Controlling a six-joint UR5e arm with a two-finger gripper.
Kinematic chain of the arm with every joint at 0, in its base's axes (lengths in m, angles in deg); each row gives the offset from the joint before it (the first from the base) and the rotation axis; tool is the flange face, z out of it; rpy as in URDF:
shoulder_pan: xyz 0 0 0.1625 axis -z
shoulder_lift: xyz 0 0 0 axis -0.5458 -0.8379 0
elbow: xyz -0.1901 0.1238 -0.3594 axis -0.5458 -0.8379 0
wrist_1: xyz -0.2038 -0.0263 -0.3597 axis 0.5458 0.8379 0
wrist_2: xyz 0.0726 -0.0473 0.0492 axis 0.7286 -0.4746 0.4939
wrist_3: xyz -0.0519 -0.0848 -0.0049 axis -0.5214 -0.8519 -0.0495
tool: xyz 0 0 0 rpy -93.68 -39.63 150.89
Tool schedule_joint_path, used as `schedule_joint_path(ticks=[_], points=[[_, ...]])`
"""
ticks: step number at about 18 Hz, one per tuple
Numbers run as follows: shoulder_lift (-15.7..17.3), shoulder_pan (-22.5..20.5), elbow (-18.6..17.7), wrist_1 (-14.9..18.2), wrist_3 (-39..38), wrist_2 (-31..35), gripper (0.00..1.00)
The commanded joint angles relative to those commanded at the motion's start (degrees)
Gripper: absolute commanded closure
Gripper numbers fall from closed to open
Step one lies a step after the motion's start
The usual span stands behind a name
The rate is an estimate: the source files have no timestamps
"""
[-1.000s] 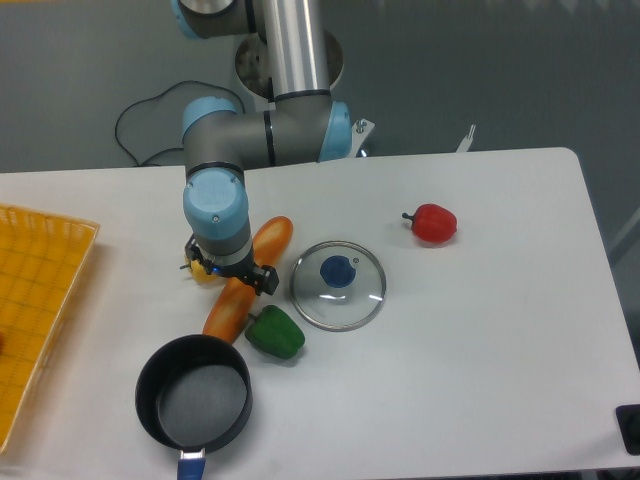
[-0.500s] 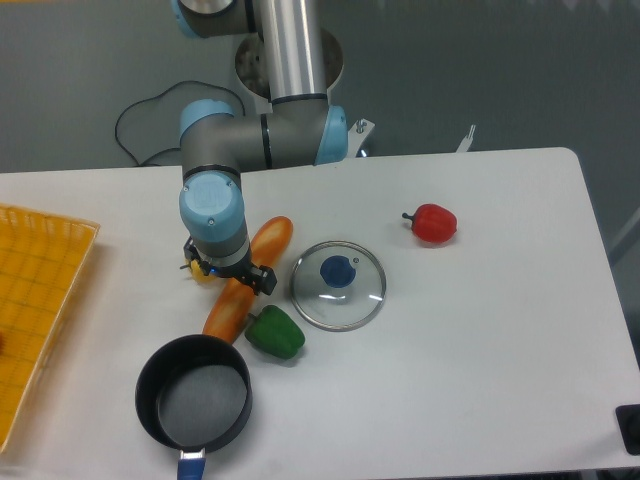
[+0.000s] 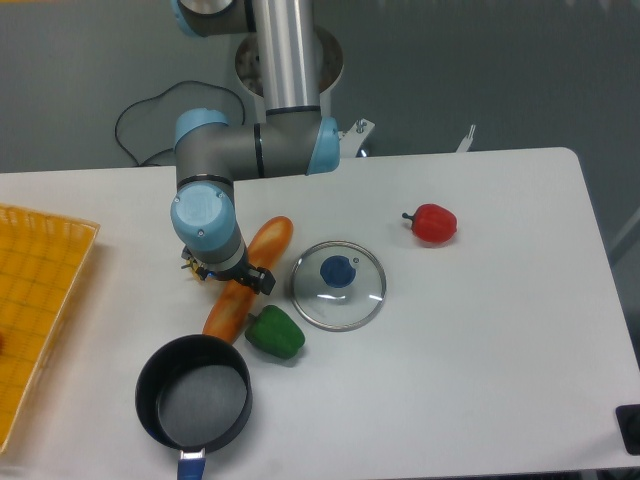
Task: Pick up the long bread
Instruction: 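Close the gripper around the bread's middle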
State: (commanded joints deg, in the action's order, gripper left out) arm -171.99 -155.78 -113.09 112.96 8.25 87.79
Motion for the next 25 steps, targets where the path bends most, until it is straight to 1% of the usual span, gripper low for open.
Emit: schedule_joint_path(ticks=[2, 7, 8, 9, 10, 20, 22, 25], points=[[-0.62, 0.18, 0.35, -0.79, -0.09, 0.09, 0.00], [-0.88, 0.44, 1.23, -0.88, -0.09, 1.05, 0.00], [-0.88, 0.27, 2.10, -0.62, 0.26, 1.23, 0.00], [-0.71, 0.09, 3.07, 0.34, 0.35, 1.40, 0.00], [-0.53, 0.00, 3.34, 0.96, 0.35, 1.32, 0.00], [-1.32, 0.18, 2.55, 0.88, 0.17, 2.81, 0.00], [-1.50, 0.44, 1.76, 0.70, 0.09, 3.51, 0.00], [-1.94, 1.32, 1.50, 0.53, 0.00, 3.95, 0.00]])
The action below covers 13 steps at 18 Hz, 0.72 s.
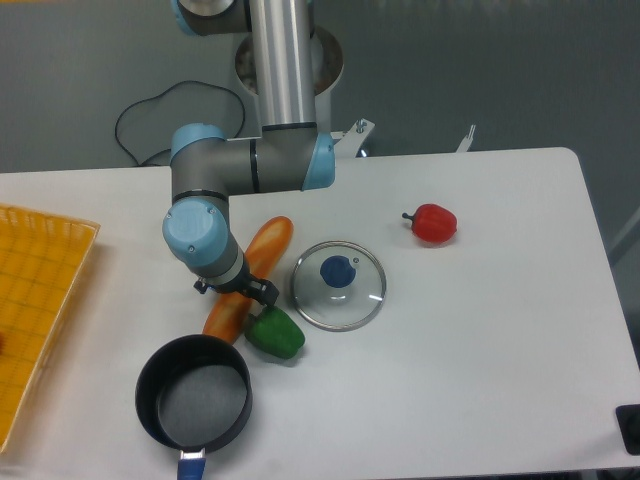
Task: Pick up the long bread
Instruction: 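Close the gripper around the bread's middle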
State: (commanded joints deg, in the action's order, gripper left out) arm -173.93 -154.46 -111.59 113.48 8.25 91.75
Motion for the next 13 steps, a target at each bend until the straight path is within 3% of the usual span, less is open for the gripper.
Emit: schedule_joint_path(ticks=[5, 6, 9, 13], points=[[-0.35, 0.27, 0.26, -0.18, 0.09, 1.41, 0.01], [-0.61, 0.27, 0.35, -0.09, 0.09, 1.50, 0.08], [-0.62, 0.27, 0.70, 0.09, 0.00, 1.58, 0.74], [-0.44, -0.08, 0.97, 0.17, 0.09, 1.58, 0.98]])
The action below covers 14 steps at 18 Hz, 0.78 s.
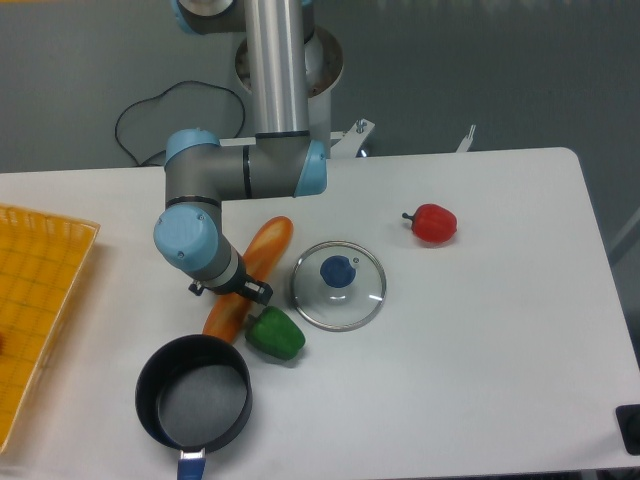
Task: Pick up the long bread
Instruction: 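Close the gripper around the bread's middle, then lift the held bread off the table and rotate it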
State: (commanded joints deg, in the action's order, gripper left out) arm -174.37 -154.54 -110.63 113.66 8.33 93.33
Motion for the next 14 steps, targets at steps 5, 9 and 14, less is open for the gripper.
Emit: schedule_joint_path(ticks=[5, 9, 14], points=[[-0.09, 0.00, -0.09, 0.18, -0.09, 0.00, 1.00], [0.09, -0.26, 0.00, 0.26, 0.09, 0.00, 1.00], [1.58, -1.49, 1.05, 2.01, 0.88, -0.09, 1.00]])
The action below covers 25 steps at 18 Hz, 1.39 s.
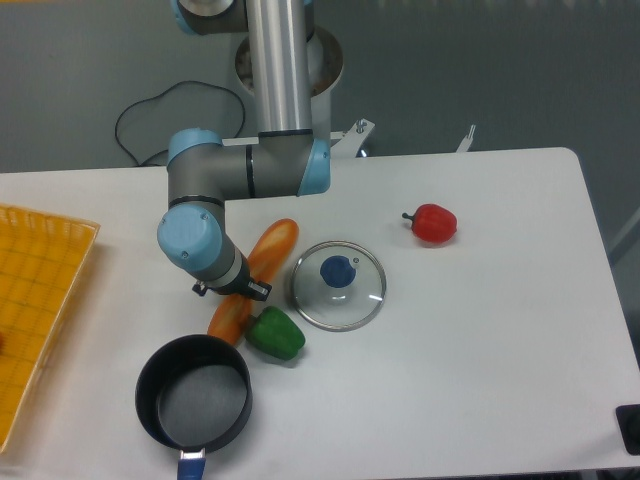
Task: Pick up the long bread
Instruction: 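Lift the held bread off the table and rotate it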
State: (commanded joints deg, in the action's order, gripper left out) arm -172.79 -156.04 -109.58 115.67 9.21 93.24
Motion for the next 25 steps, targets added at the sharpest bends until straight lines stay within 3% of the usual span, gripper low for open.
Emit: schedule_joint_path(ticks=[4, 8, 19, 25], points=[[1.59, -1.14, 1.15, 3.87, 3.52, -0.44, 1.00], [3.43, -1.76, 1.50, 4.40, 6.14, -0.61, 1.00], [9.76, -8.52, 6.33, 10.64, 17.83, -8.52, 1.00], [12.40, -11.08, 6.33, 13.45, 25.40, -8.97, 1.00]])
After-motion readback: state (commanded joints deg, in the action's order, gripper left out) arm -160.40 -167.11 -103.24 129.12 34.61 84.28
